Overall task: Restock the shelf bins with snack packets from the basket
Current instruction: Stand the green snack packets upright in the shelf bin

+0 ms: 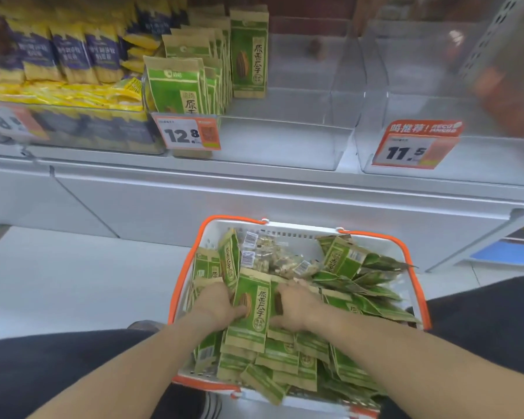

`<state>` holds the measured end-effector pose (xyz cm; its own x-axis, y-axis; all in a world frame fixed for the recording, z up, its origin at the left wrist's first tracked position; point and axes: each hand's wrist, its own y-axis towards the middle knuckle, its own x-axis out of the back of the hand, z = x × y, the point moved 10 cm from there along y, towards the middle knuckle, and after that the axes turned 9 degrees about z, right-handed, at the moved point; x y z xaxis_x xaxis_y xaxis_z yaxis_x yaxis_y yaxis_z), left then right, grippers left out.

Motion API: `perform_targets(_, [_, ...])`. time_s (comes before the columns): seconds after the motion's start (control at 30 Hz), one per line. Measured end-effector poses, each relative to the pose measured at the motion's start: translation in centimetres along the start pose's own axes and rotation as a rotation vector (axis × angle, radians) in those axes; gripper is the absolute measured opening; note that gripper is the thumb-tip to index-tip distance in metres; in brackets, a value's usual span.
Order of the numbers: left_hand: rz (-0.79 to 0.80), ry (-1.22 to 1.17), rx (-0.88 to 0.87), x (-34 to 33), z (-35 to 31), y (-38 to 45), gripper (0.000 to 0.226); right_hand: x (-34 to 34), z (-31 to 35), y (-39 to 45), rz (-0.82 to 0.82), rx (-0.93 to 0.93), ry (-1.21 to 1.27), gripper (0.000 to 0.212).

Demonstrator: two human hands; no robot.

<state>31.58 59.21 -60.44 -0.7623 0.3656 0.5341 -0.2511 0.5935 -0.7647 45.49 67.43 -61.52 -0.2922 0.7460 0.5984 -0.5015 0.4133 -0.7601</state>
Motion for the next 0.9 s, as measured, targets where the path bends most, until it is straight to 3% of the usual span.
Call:
perform_targets(0.17, [-0.021, -0.004, 0.094, 1.1, -0.1, 0.2, 0.031, 1.1, -2.0, -0.7, 0.038, -0.08, -0.078, 0.09])
perform_targets(0.33, [-0.014, 0.074, 0.109, 1.5, -0.9, -0.2, 0.031, 0.4, -4.1, -1.0, 0.105, -0.183, 0.198, 0.106])
perform_targets(0.5, [0.046, -0.142, 0.154, 1.0, -0.6, -0.5, 0.036, 0.5, -5.3, -1.8, 0.049, -0.262, 0.411, 0.11])
perform_targets(0.7, [0.127, -0.328, 0.038, 0.4, -3.3, -1.7, 0.02, 2.5, -5.2, -3.1, 0.003, -0.236, 0.563, 0.095])
perform_targets(0.9, [0.133, -0.6, -0.031, 0.5, -3.9, -2.0, 0.023, 4.3, -1.9, -3.4, -0.028, -0.07, 0.798, 0.068])
